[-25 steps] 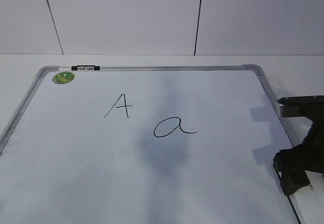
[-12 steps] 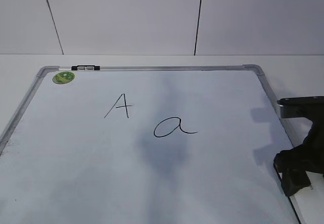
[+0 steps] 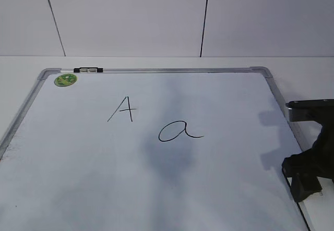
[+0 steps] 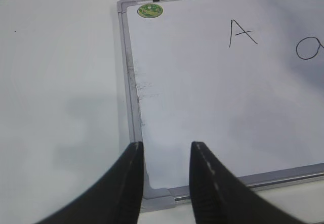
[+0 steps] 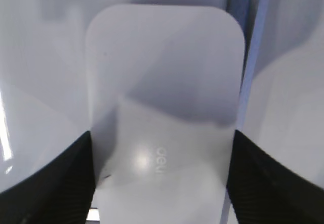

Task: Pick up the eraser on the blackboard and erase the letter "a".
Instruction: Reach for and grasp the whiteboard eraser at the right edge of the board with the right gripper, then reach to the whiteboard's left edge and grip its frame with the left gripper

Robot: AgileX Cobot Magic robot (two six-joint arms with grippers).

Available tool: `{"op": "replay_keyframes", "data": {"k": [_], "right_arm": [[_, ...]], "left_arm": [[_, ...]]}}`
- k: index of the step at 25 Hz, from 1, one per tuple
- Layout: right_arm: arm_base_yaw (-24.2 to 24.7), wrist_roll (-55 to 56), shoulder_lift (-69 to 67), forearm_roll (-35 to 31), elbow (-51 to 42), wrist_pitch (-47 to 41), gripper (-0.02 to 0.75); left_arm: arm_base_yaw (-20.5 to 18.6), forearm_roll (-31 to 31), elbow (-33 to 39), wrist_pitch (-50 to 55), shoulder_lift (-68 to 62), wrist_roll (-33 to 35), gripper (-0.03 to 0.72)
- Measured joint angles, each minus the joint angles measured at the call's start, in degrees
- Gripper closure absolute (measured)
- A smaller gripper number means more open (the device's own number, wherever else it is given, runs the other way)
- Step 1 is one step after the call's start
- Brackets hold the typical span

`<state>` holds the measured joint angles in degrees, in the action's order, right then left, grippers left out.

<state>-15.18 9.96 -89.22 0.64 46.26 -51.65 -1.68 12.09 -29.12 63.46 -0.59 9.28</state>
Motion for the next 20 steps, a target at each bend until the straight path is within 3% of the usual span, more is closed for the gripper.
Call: {"op": "replay_keyframes", "data": {"k": [20], "right_arm": [[0.0,0.0,0.0,0.0,0.0,-0.13,0.164]], "left_arm": [[0.0,0.0,0.0,0.0,0.0,0.0,0.454]]}}
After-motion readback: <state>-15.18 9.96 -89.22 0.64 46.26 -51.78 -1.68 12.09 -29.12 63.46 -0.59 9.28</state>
